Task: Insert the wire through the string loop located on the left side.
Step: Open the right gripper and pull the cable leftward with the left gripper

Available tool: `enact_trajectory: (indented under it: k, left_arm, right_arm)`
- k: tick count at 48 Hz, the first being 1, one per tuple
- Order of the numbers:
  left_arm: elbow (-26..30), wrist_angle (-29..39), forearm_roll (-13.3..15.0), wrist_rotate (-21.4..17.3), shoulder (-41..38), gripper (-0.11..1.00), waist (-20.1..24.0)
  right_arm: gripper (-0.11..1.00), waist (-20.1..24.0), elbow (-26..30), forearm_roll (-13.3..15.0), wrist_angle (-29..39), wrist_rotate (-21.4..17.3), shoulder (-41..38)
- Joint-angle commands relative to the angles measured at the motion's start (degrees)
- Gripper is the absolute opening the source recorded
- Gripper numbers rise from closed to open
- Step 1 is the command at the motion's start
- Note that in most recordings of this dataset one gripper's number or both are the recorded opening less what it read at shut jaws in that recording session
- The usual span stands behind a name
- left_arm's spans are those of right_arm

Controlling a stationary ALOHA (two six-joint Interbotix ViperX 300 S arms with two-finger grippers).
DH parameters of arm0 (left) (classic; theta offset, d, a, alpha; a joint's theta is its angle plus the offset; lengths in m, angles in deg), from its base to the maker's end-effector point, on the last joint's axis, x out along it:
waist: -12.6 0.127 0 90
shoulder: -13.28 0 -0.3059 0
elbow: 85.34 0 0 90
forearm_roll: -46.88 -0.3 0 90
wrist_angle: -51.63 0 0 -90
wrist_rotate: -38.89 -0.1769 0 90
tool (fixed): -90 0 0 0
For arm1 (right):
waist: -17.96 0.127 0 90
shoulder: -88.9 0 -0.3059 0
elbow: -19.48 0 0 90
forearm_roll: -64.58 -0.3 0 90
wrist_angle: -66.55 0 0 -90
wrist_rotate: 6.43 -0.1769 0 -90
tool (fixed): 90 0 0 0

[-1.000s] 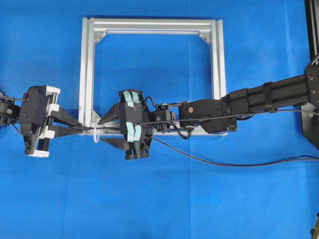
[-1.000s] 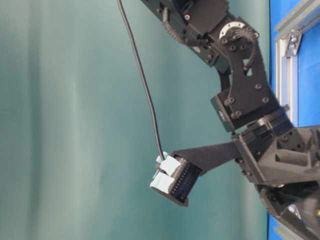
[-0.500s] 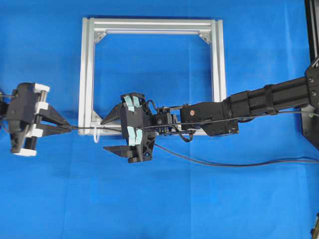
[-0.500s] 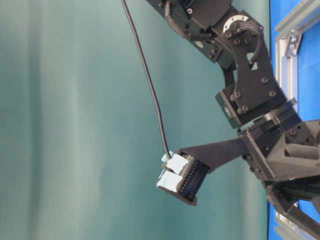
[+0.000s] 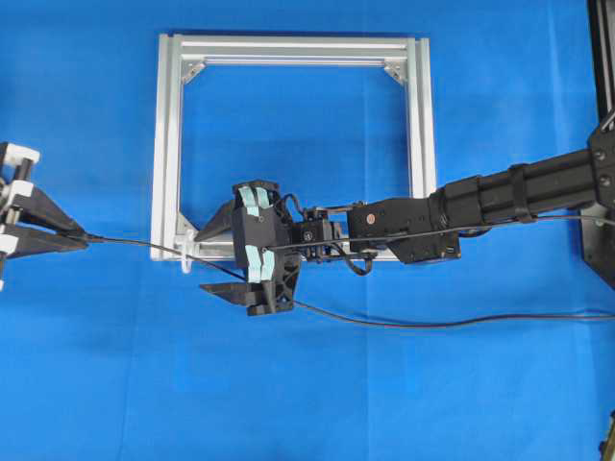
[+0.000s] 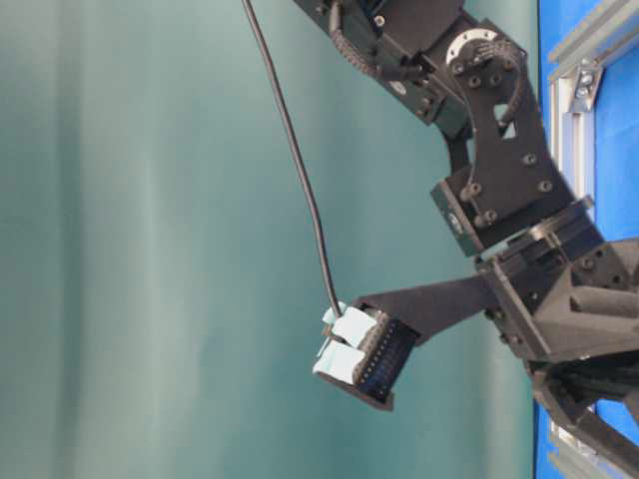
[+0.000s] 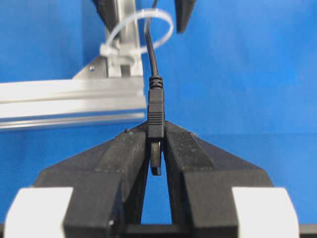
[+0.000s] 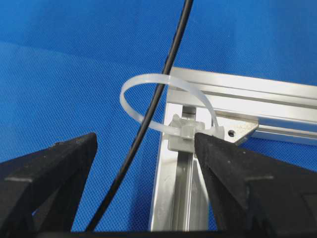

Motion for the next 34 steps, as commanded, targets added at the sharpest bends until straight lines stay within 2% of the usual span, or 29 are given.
enact_trajectory:
  k: [1,14,28,31,34]
  left_arm:
    - [0.5,-0.1,-0.1,0.1,0.6,0.06,-0.2]
    - [0.3,-0.6,-0.1,0.1,-1.5,0.06,-0.2]
    - [0.3,-0.2,-0.2,2.3,-1.5,0.07,-0.2]
    - [0.3,0.1,-0.2,3.1,-1.5,0.14,-0.2]
    - [0.3,0.5,-0.1,3.7,-1.5,0.31,-0.2]
  right_arm:
    - [0.93,0.2,0.4,-0.2,-0.1,-0.1,3.2]
    - [0.93,0.4,0.5,-0.2,-0.2,-0.1,3.2]
    - [0.93,0.5,0.6,-0.2,-0.2,-0.1,3.2]
    - [0.93,0.5,0.6,-0.2,-0.2,-0.1,3.2]
    - [0.93,0.5,0.6,-0.2,-0.2,-0.1,3.2]
